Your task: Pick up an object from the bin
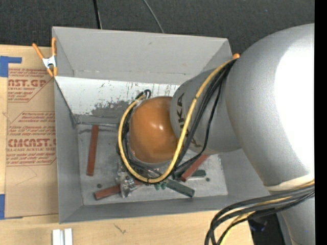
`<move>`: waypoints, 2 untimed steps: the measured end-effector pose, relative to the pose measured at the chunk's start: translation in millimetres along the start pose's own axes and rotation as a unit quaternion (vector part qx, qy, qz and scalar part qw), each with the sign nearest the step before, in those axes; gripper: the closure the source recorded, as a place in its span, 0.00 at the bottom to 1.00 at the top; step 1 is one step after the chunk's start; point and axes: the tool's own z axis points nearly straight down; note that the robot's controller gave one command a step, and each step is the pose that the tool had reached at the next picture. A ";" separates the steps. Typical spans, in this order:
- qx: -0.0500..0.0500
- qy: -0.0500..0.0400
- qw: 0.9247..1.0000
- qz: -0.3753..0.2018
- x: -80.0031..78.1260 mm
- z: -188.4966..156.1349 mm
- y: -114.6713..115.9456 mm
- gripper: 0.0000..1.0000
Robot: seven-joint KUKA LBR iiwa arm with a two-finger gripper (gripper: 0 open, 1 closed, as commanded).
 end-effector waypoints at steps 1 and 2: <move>0.000 -0.001 1.000 0.000 -0.4 -11.3 0.2 1.00; 0.000 -0.002 1.000 0.000 -0.7 -19.0 0.3 1.00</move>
Offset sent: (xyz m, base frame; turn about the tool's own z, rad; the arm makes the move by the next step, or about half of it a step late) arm -0.0001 0.0001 0.0444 0.0000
